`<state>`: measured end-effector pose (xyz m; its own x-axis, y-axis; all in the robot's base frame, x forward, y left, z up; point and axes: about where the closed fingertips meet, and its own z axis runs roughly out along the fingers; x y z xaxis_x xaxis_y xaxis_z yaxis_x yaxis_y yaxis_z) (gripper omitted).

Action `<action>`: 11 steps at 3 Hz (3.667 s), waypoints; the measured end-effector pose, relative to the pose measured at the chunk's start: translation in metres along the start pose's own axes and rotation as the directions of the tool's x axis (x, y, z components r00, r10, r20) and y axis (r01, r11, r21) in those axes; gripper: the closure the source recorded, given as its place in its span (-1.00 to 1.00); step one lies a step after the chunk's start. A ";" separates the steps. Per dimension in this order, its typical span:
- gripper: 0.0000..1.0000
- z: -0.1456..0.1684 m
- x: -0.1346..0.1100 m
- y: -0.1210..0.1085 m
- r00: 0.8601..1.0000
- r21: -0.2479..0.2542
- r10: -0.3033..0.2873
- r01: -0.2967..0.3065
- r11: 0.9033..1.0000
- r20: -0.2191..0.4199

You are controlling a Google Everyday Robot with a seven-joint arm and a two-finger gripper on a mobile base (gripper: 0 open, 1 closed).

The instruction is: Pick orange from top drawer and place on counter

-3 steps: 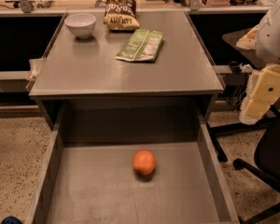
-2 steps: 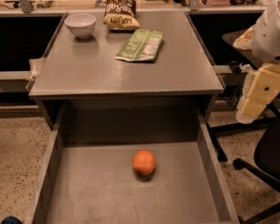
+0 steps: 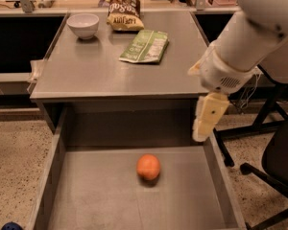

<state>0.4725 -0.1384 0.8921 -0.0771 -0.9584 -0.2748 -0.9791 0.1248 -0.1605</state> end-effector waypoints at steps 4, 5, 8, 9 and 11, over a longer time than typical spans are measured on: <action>-1.00 0.156 -0.078 0.087 0.976 -0.166 -0.085 0.120 0.979 0.201; -1.00 0.173 -0.078 0.097 0.973 -0.166 -0.080 0.117 0.979 0.215; -1.00 0.222 -0.071 0.083 0.960 -0.184 -0.020 0.074 0.980 0.278; -1.00 0.240 -0.063 0.078 0.966 -0.190 0.018 0.032 0.981 0.257; -1.00 0.263 -0.027 0.066 0.979 -0.162 0.097 -0.068 0.985 0.179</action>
Offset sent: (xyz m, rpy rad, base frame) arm -0.0512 0.1362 -0.1361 0.2575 0.1676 0.1683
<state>0.4594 -0.0369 0.6393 -0.1363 -0.8803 -0.4544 -0.9892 0.1460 0.0139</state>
